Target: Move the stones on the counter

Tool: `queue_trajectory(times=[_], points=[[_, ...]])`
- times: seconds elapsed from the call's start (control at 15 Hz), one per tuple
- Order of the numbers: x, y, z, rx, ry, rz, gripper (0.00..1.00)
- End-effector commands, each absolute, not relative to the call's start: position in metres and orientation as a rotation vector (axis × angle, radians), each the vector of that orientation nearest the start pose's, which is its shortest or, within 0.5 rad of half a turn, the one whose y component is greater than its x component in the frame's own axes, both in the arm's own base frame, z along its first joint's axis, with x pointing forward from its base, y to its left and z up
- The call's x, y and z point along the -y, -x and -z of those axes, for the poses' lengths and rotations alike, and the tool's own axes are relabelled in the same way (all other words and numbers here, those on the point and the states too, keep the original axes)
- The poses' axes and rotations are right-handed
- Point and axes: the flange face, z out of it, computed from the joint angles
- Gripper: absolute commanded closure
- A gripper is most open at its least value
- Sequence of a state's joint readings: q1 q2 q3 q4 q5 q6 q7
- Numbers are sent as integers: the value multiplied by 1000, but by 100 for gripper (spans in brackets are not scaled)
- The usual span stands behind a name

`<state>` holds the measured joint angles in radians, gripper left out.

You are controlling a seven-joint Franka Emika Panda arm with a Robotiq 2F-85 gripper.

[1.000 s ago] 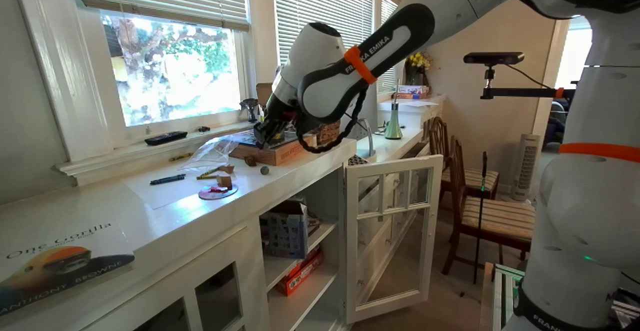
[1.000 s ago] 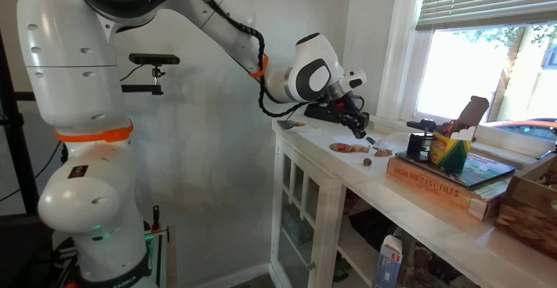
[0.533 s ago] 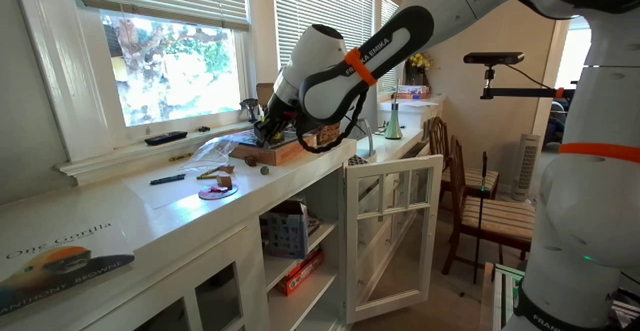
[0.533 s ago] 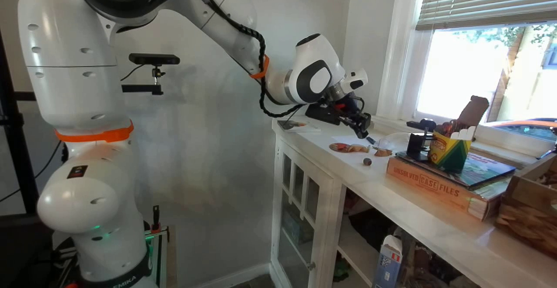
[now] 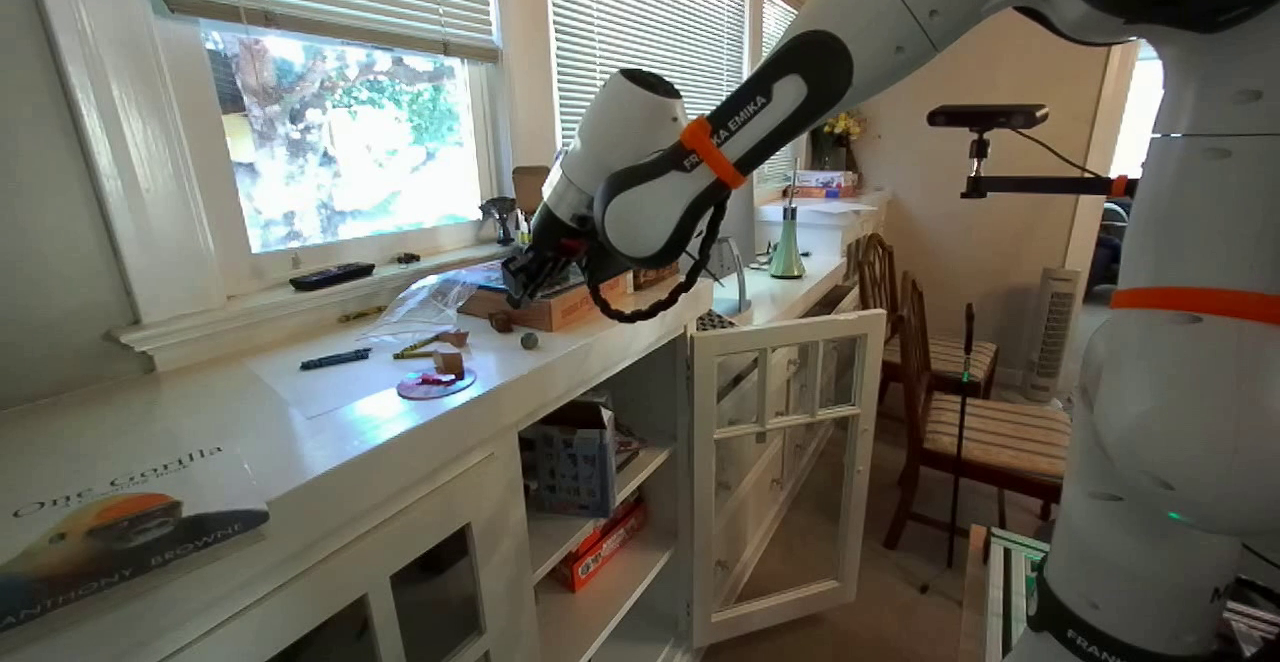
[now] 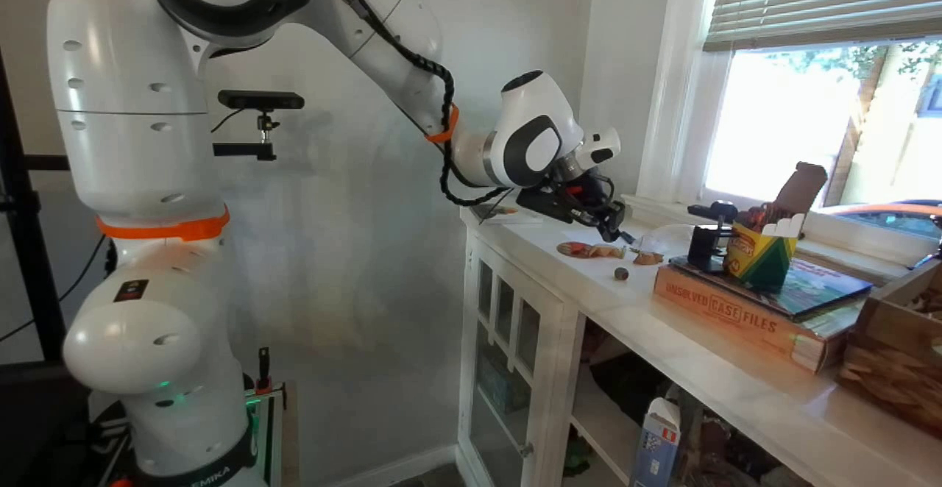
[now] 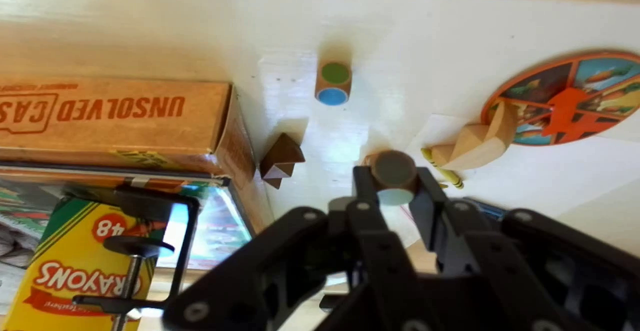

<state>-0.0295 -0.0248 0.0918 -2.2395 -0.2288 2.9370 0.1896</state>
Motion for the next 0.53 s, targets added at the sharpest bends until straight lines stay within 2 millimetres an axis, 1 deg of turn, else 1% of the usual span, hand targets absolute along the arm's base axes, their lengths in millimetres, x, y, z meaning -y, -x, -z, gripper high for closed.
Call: queue_trajectory(times=[0.0, 0.27, 0.33, 0.4, 0.47], points=[[-60, -572, -442, 106, 2943, 1111, 94], [-66, -577, -430, 121, 2945, 1089, 94], [-67, -579, -427, 124, 2949, 1083, 90], [-67, -580, -425, 124, 2951, 1079, 52], [-68, -581, -424, 125, 2952, 1076, 50]])
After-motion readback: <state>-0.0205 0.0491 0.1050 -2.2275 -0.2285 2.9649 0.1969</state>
